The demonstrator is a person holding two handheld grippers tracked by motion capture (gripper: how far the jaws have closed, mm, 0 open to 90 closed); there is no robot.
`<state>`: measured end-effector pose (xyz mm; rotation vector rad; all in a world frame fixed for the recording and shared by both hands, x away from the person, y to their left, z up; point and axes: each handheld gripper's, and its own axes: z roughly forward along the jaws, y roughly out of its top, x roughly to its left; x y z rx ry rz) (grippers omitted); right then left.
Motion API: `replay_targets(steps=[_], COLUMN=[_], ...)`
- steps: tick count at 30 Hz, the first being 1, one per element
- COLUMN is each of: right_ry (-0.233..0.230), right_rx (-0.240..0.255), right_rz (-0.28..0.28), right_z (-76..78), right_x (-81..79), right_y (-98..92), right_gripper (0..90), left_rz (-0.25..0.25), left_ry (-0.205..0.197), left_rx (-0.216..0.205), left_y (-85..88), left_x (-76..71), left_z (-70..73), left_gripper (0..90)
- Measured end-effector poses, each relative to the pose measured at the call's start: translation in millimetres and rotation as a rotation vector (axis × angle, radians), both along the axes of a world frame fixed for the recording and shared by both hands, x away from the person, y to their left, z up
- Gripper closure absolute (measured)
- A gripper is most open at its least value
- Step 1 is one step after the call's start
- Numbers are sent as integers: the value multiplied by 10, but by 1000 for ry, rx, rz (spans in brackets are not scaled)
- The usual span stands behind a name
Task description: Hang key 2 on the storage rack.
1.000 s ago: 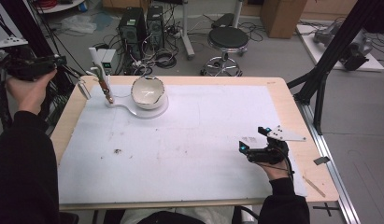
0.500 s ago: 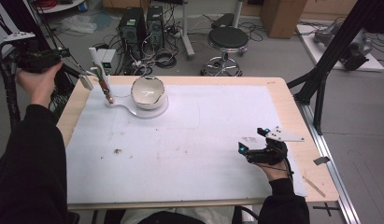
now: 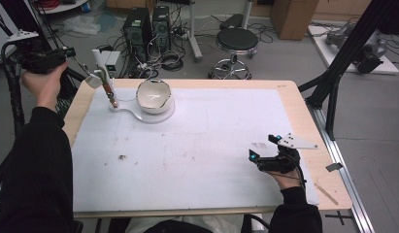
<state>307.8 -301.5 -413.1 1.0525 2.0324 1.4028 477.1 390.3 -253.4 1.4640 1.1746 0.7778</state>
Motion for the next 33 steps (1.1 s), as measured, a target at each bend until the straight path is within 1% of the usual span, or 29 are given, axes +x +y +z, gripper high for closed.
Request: replay_targets(steps=[1, 4, 10, 12, 15, 19, 26, 28, 29, 30, 31, 32, 33], right_ry=[4, 2, 8, 8, 6, 11, 17, 17, 8, 12, 13, 14, 17], right_rx=[3, -2, -3, -4, -7, -3, 0, 2, -3, 0, 2, 3, 5], right_rz=[0, -1, -1, -1, 0, 2, 3, 3, 4, 1, 2, 1, 1], right_z=[0, -5, -11, -14, -16, -15, -14, -13, -13, -12, -11, -10, -8], right_x=[-3, 6, 9, 10, 10, 7, 2, 1, 6, 3, 2, 1, -2], right_y=[5, 7, 13, 12, 12, 10, 6, -1, -7, -7, -8, -8, -7], right_gripper=[7, 7, 7, 7, 7, 7, 7, 7, 7, 7, 7, 7, 7], left_rz=[-3, -25, -45, -59, -74, -88, -121, -137, -146, -151, -152, -158, -160], left_ry=[-4, 2, 8, 16, 33, 41, 70, 82, 78, 69, 66, 61, 58], left_rx=[2, -24, -25, -25, -13, -4, 13, -10, -30, -63, -80, -104, -111], left_y=[1, 2, -41, -58, -104, -177, -225, -209, -198, -182, -171, -159, -148], left_x=[-2, 6, 16, 27, 47, 61, 64, 64, 61, 51, 46, 39, 30], left_z=[2, -7, -19, -32, -58, -76, -103, -106, -103, -90, -81, -72, -62], left_gripper=[720, 719, 719, 718, 717, 716, 701, 684, 669, 625, 561, 524, 491])
